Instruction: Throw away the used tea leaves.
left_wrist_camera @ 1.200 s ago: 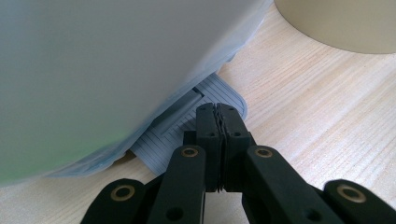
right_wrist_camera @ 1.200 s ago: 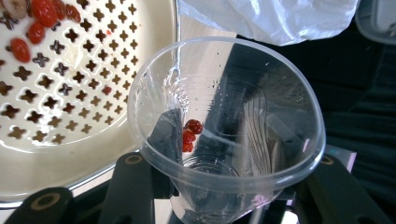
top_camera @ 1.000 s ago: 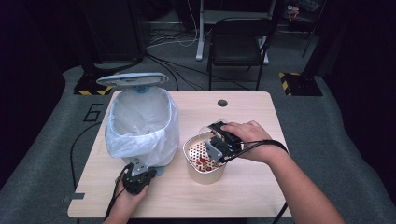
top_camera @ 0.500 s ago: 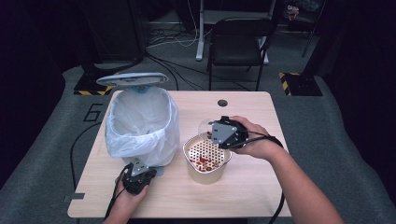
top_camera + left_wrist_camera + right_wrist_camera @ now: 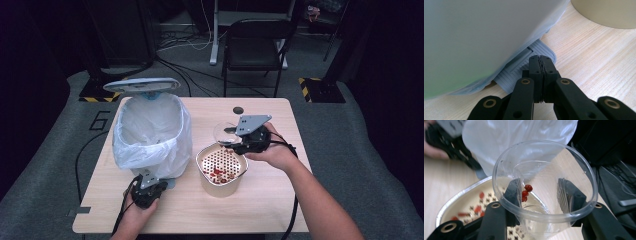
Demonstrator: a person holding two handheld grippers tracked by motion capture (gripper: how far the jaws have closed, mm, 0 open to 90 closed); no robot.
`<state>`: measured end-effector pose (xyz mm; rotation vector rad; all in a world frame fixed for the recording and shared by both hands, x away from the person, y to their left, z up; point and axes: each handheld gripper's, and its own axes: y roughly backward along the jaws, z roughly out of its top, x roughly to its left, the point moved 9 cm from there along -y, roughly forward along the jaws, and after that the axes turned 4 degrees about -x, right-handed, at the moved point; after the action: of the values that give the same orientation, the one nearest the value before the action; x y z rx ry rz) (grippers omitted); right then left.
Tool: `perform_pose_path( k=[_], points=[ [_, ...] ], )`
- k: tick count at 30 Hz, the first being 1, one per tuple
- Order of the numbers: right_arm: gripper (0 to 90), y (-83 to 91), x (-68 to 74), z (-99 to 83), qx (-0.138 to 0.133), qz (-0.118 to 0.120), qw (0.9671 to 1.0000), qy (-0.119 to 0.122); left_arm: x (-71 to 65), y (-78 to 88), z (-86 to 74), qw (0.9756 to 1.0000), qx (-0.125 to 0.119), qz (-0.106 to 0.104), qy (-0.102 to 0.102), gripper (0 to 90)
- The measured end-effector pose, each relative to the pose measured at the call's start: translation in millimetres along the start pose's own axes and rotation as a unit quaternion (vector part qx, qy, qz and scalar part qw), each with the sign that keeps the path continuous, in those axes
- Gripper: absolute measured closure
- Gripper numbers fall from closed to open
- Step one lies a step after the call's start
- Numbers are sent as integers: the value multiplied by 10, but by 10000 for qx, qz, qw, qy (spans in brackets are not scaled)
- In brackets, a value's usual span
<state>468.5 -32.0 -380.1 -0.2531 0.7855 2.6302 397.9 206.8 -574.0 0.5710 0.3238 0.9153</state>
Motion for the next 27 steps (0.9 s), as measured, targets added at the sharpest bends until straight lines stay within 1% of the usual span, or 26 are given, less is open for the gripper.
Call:
perform_pose_path(
  k=[1, 2, 3, 4, 6, 8, 9, 10, 15, 16, 18, 19, 20, 21, 23, 25, 26, 27],
  points=[
    [544, 12, -9, 31, -143, 64, 9996, -245, 0, 0, 0, 10000, -2, -2, -1, 885],
    [544, 12, -9, 31, -143, 64, 9996, -245, 0, 0, 0, 10000, -2, -2, -1, 885],
    [545, 18, -15, 55, -255, 139, 9985, -455, 0, 1, -2, 10000, 14, 3, 6, 884],
    [544, 21, -18, 67, -315, 190, 9976, -585, 3, 0, 0, 10000, 1, -3, -15, 884],
    [544, 25, -26, 90, -415, 293, 9946, -900, 0, 0, 0, 10000, -1, 1, 0, 884],
    [543, 32, -37, 108, -454, 343, 9920, -1127, 0, 0, -1, 10000, 5, -2, 1, 884],
    [543, 32, -37, 108, -454, 343, 9920, -1127, 0, 0, -1, 10000, 5, -2, 1, 884],
    [543, 33, -50, 122, -452, 343, 9902, -1272, 1, 2, -2, 10000, 17, 2, 6, 885],
    [543, 31, -60, 145, -382, 363, 9894, -1350, 2, 2, -2, 10000, 24, -9, -4, 884],
    [543, 36, -47, 173, -358, 413, 9888, -1389, 2, 2, -2, 10000, 23, -10, -4, 884],
    [543, 36, -44, 194, -361, 439, 9886, -1395, 3, 4, -3, 10000, 34, -8, -13, 884],
    [543, 41, -28, 236, -308, 458, 9884, -1415, 1, 1, -2, 10000, 16, 1, 8, 884],
    [543, 41, -28, 236, -308, 458, 9884, -1415, 1, 1, -2, 10000, 16, 1, 8, 885],
    [543, 49, -28, 297, -249, 449, 9895, -1353, 1, 2, -2, 10000, 18, -6, 1, 884],
    [543, 55, -28, 326, -249, 448, 9894, -1359, 1, 2, -2, 10000, 20, -7, 1, 884],
    [544, 72, -31, 417, -264, 446, 9895, -1348, 1, 2, -2, 10000, 19, 1, 6, 884],
    [544, 82, -30, 465, -262, 443, 9899, -1320, 1, 2, -2, 10000, 21, -7, 3, 885],
    [544, 97, -28, 565, -278, 450, 9905, -1268, 2, 2, -3, 10000, 25, -9, -3, 884]
  ],
)
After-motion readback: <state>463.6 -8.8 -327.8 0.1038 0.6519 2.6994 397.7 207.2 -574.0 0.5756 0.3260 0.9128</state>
